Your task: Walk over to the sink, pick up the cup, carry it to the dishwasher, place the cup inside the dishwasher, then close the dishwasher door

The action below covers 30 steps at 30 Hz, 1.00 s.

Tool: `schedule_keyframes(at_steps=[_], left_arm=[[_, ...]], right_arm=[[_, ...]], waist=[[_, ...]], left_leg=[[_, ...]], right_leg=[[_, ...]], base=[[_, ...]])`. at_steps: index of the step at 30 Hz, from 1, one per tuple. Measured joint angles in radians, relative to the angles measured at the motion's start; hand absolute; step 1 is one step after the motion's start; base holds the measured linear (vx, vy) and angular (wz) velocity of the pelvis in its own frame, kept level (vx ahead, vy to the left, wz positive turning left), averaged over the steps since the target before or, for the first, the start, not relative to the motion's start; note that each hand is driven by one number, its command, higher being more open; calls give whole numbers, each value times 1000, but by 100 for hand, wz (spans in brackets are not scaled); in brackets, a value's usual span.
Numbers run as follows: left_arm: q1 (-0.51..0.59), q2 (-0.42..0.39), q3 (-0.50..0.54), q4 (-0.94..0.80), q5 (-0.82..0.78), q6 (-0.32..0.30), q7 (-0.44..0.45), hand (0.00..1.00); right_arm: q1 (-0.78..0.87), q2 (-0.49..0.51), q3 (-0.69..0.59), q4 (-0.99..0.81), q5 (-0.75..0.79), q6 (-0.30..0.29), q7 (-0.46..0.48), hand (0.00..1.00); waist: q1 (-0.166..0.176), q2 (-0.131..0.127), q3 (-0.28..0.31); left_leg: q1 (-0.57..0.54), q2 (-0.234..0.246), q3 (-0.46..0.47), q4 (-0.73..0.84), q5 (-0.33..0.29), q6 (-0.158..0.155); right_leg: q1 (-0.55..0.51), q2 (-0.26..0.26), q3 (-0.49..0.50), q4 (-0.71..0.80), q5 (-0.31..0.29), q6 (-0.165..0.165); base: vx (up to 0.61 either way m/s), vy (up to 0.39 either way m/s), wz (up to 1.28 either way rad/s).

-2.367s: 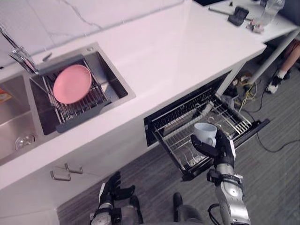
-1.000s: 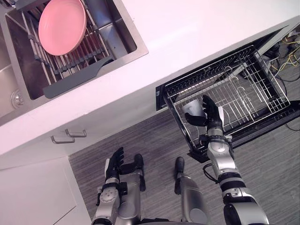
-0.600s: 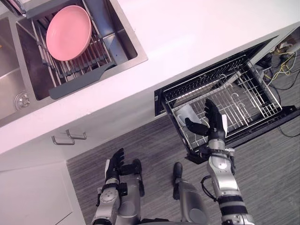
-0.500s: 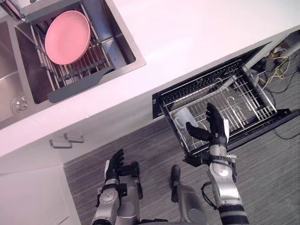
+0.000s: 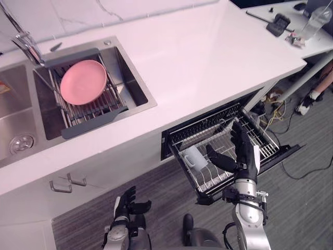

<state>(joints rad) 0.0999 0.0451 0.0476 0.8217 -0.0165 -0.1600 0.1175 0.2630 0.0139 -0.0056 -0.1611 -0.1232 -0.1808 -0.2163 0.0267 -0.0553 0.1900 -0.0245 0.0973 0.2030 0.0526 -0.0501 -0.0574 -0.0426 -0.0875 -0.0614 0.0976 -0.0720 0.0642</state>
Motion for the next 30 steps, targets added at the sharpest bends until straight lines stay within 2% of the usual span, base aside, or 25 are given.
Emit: schedule_keyframes(at_steps=[4, 8, 13, 14, 15, 16, 17, 18, 20, 23, 24, 26, 27, 28, 29, 30], left_arm=[[12, 18, 4, 60, 2, 0, -11, 90], [39, 25, 3, 63, 4, -1, -11, 90], [33, 30, -8, 60, 8, -2, -9, 90], [29, 34, -9, 60, 9, -2, -9, 90], [29, 35, -8, 62, 10, -2, -10, 90], [29, 36, -9, 65, 22, -2, -9, 90], [28, 37, -16, 69, 33, -2, -9, 90], [29, 36, -18, 71, 36, -3, -8, 90], [20, 36, -17, 73, 39, -4, 2, 90], [17, 37, -17, 74, 52, -5, 8, 90], [17, 37, -18, 75, 57, -5, 8, 90], [18, 42, -30, 79, 58, -5, 9, 90], [19, 52, -42, 78, 59, -7, 8, 90], [20, 65, -50, 77, 70, -11, 9, 90], [21, 68, -56, 78, 77, -10, 9, 90], [23, 75, -56, 80, 79, -9, 9, 90]], right_arm=[[15, 0, 28, 0, 1, -20, 7, 90], [16, -4, 43, -5, 1, -21, 8, 90], [-1, -20, 54, -32, -5, -21, -11, 90], [-21, -22, 54, -31, -20, -21, -17, 90], [-30, -22, 54, -32, -27, -21, -21, 90], [-47, -27, 53, -33, -39, -21, -32, 90], [-62, -40, 41, -31, -48, -21, -44, 90], [-68, -50, 34, -31, -58, -21, -46, 90], [-92, -61, 21, -30, -85, -20, -47, 90], [-105, -51, 23, -25, -118, -20, -47, 90], [-105, -52, 22, -19, -120, -20, -47, 90], [-105, -52, 12, 5, -139, -16, -47, 90], [-105, -52, 10, 17, -145, -12, -52, 90], [-103, -51, 10, 19, -146, -8, -56, 90], [-101, -51, 9, 22, -147, -8, -56, 90], [-100, -52, 9, 22, -148, -8, -56, 90]], waist=[[-1, 10, -53], [0, 20, -66], [8, 21, -66], [10, 21, -65], [10, 20, -65], [-4, 21, -65], [-12, 24, -65], [-10, 28, -65], [6, 24, -64], [8, 17, -60], [7, 15, -59], [0, 14, -58], [-5, 8, -54], [-26, -7, -47], [-41, -7, -43], [-53, -5, -42]], left_leg=[[25, -6, -17, -12, 2, -1], [18, -14, -56, -9, 5, 2], [-68, -35, -165, 6, 33, 10], [-78, -37, -157, -7, 27, 33], [-77, -29, -107, -11, 26, 42], [-73, 0, 13, -12, 27, 44], [-72, 16, 86, -3, 41, 42], [-70, 18, 88, 0, 60, 28], [-70, -12, 58, -10, 64, 31], [-62, -56, 42, -11, 37, 56], [-56, -65, 39, -10, 30, 56], [-39, -84, 27, -4, 9, 69], [-23, -96, 12, -3, 0, 80], [-2, -111, -16, -2, -8, 92], [6, -110, -41, -1, -11, 97], [6, -102, -65, 0, -13, 99]], right_leg=[[40, -3, -21, -25, 2, 3], [63, -10, -56, -39, 2, 5], [66, -33, -188, -43, -6, 7], [68, -40, -220, -43, -7, 8], [72, -45, -236, -44, -8, 9], [90, -62, -281, -44, -13, 18], [107, -75, -319, -42, -19, 27], [115, -76, -330, -41, -21, 29], [120, -100, -332, -29, -22, 31], [115, -152, -332, 36, -45, 47], [110, -167, -331, 66, -56, 48], [81, -207, -316, 193, -74, 29], [41, -234, -280, 313, -76, 18], [-8, -251, -211, 450, -61, -17], [-56, -233, -138, 522, -93, -28], [-85, -186, -87, 544, -142, -17]], base=[[15, 0, 11], [6, 1, 31], [-31, -4, 72], [-69, 30, 76], [-15, 25, 93], [18, 58, 114], [50, 71, 114], [48, 98, 83], [42, 122, 45], [55, 158, 28], [66, 165, 25], [51, 147, 22], [82, 156, 40], [147, 153, 56], [153, 91, 68], [211, 36, 66]])
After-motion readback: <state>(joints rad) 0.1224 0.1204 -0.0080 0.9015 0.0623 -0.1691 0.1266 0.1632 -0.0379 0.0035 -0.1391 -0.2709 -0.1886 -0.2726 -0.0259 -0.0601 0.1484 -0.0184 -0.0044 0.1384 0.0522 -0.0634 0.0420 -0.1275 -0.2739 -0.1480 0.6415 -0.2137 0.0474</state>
